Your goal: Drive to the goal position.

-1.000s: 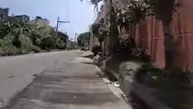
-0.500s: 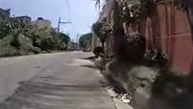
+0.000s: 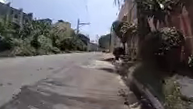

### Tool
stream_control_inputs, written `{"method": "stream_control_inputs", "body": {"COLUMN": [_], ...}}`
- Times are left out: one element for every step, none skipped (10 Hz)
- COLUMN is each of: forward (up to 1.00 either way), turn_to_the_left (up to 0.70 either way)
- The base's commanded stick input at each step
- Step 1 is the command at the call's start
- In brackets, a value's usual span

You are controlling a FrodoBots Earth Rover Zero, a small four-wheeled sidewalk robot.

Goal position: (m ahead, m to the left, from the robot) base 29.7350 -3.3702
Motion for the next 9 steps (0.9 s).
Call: {"method": "stream_control_inputs", "body": {"forward": [1.0, 1.0, 1.0, 1.0, 1.0, 1.0, 1.0, 1.0, 1.0], "turn_to_the_left": [0.0, 0.0, 0.0, 0.0, 0.0, 0.0, -0.01, -0.03, -0.04]}}
